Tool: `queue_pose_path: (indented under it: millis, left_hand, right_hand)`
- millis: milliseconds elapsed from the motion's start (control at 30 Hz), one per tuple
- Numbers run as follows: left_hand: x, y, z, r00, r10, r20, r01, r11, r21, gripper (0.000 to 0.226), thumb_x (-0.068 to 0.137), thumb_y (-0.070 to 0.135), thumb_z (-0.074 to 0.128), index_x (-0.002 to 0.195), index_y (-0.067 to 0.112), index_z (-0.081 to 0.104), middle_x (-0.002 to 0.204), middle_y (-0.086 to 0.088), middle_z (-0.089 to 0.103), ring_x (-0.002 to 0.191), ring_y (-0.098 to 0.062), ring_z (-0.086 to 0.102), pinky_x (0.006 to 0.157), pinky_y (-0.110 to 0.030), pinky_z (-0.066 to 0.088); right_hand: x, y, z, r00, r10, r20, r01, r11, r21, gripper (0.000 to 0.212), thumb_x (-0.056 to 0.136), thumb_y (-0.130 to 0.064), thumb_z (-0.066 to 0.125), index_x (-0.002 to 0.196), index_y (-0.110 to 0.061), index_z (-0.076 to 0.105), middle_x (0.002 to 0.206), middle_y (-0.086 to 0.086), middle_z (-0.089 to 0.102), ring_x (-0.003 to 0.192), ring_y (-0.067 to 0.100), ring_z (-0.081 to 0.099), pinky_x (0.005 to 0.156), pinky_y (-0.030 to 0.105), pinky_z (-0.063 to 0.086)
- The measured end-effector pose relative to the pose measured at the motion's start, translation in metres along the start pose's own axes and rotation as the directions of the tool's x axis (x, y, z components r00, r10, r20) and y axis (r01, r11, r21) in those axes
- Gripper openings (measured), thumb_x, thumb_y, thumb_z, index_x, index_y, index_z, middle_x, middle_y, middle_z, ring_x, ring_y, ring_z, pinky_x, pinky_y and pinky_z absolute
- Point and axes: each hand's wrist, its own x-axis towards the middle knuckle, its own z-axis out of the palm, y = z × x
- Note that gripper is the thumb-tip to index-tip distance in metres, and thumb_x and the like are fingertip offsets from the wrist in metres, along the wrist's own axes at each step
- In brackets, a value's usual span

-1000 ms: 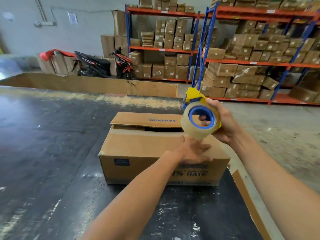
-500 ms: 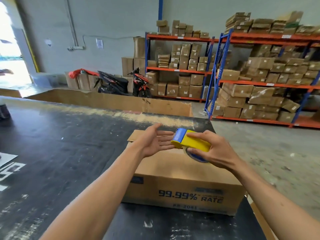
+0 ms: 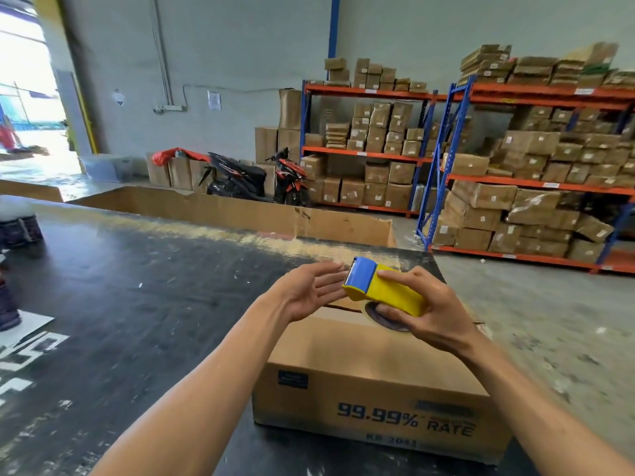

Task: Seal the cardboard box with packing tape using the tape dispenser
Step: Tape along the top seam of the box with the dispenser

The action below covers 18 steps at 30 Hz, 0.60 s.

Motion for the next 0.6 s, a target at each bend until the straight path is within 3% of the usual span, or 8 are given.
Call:
queue_pose_path:
  millis: [100, 200, 333, 433, 500, 600]
  left_hand:
    - [0.001, 0.002, 0.003, 1.000, 0.013, -0.017, -0.012, 1.000, 0.018, 0.016, 0.091, 0.002, 0.067, 0.106, -0.001, 0.070, 0.095, -0.015, 0.077, 0.084, -0.023, 0.076, 0.069, -0.031, 0.062]
    - [0.010, 0.005, 0.009, 0.992, 0.051, -0.115, -0.045, 0.998, 0.053, 0.025, 0.090, -0.010, 0.062, 0.115, -0.007, 0.065, 0.089, -0.017, 0.076, 0.075, -0.023, 0.076, 0.060, -0.030, 0.061]
    - [0.016, 0.026, -0.005, 0.957, 0.127, -0.260, -0.098, 0.987, 0.124, 0.026, 0.087, -0.018, 0.059, 0.112, -0.013, 0.062, 0.084, -0.020, 0.074, 0.067, -0.024, 0.074, 0.058, -0.032, 0.063]
    - [0.025, 0.065, -0.094, 0.868, 0.172, -0.466, -0.167, 0.985, 0.053, 0.026, 0.086, -0.023, 0.056, 0.111, -0.014, 0.059, 0.090, -0.024, 0.072, 0.076, -0.029, 0.074, 0.065, -0.035, 0.062]
    - [0.020, 0.063, -0.115, 0.859, 0.180, -0.479, -0.161, 0.984, 0.082, 0.027, 0.085, -0.023, 0.058, 0.110, -0.012, 0.059, 0.097, -0.026, 0.072, 0.084, -0.031, 0.075, 0.067, -0.034, 0.063]
    - [0.030, 0.041, -0.111, 0.847, 0.195, -0.495, -0.147, 0.980, 0.135, 0.028, 0.084, -0.023, 0.061, 0.109, -0.009, 0.061, 0.093, -0.026, 0.073, 0.075, -0.028, 0.075, 0.064, -0.033, 0.064]
  right_hand:
    - [0.005, 0.002, -0.002, 0.999, -0.009, 0.037, 0.009, 1.000, -0.007, 0.066, 0.081, -0.059, 0.070, 0.140, -0.038, 0.051, 0.112, -0.010, 0.053, 0.101, 0.005, 0.054, 0.075, 0.019, 0.045]
    - [0.018, 0.006, -0.011, 0.997, 0.021, 0.078, -0.021, 1.000, -0.007, 0.068, 0.079, -0.061, 0.072, 0.140, -0.040, 0.052, 0.115, -0.005, 0.060, 0.102, 0.010, 0.056, 0.078, 0.031, 0.050]
    - [0.044, 0.012, -0.007, 0.982, 0.000, 0.190, 0.001, 1.000, -0.005, 0.066, 0.080, -0.044, 0.079, 0.141, -0.038, 0.053, 0.110, -0.002, 0.059, 0.099, 0.010, 0.055, 0.078, 0.028, 0.047]
    - [0.100, 0.029, 0.036, 0.960, 0.002, 0.281, -0.025, 0.996, 0.080, 0.061, 0.080, -0.031, 0.081, 0.137, -0.037, 0.058, 0.107, -0.004, 0.060, 0.097, 0.011, 0.058, 0.078, 0.029, 0.049]
    - [0.101, 0.040, 0.037, 0.956, 0.046, 0.291, -0.085, 0.989, 0.122, 0.058, 0.078, -0.036, 0.080, 0.133, -0.042, 0.060, 0.103, -0.006, 0.060, 0.093, 0.011, 0.059, 0.077, 0.032, 0.049]
    - [0.095, 0.050, 0.033, 0.934, 0.080, 0.348, -0.118, 0.989, 0.088, 0.057, 0.075, -0.052, 0.075, 0.130, -0.045, 0.062, 0.105, -0.007, 0.060, 0.095, 0.012, 0.058, 0.080, 0.038, 0.052]
